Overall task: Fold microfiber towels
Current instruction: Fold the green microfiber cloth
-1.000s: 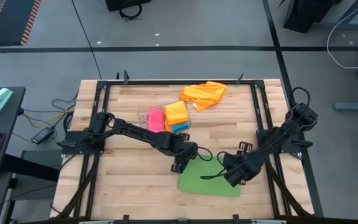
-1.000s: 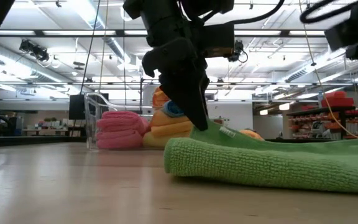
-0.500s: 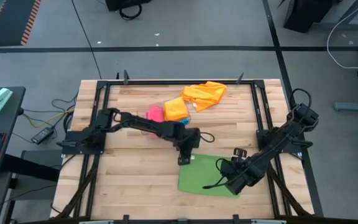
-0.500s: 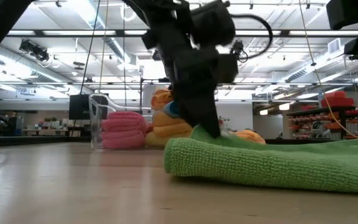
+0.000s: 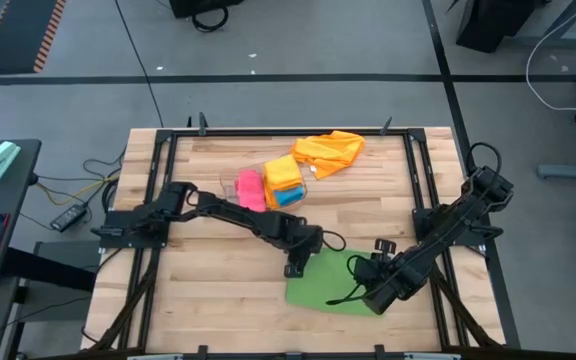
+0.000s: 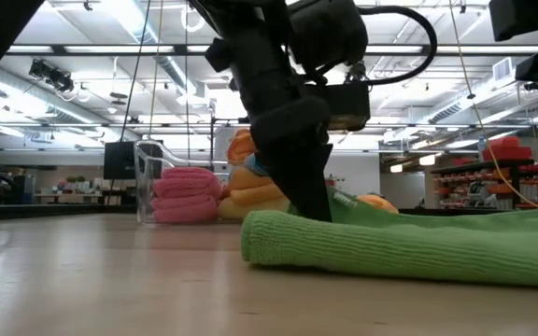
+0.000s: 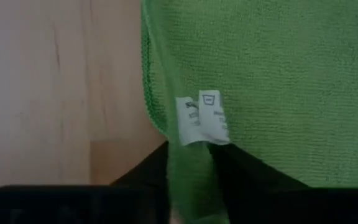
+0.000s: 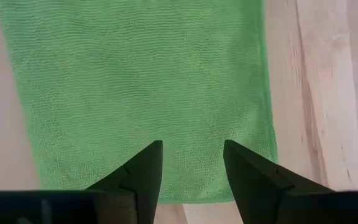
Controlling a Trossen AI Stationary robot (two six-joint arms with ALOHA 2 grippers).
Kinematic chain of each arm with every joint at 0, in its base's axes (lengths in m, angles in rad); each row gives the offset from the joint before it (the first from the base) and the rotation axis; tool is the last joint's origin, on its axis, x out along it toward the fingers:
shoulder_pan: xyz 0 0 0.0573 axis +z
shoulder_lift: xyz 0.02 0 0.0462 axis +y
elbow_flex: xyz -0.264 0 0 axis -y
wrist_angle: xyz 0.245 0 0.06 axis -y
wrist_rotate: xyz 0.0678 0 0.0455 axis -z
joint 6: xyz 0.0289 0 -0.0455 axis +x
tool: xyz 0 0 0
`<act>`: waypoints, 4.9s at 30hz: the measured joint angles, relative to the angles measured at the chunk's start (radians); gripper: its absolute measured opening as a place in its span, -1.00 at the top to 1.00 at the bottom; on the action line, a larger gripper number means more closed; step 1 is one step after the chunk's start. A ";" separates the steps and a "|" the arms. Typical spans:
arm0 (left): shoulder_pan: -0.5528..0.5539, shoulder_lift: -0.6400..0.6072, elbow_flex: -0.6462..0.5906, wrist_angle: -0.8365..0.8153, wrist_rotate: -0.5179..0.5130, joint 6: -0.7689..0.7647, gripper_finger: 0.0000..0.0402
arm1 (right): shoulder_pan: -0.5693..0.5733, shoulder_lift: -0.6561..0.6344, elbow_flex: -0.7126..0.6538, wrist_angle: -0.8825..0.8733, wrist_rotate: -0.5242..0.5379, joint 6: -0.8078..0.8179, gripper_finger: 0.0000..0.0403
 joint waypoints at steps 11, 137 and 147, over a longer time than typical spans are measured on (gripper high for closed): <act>-0.009 -0.067 -0.003 -0.015 -0.020 0.045 0.93 | 0.003 0.000 0.000 -0.037 0.004 -0.005 0.11; -0.182 -0.113 -0.001 0.053 -0.838 0.597 0.87 | -0.396 -0.169 -0.142 -0.046 -0.207 -0.534 0.95; -0.046 -0.164 0.000 0.309 -0.948 0.955 0.90 | -0.452 -0.358 -0.093 -0.342 0.228 -0.430 0.95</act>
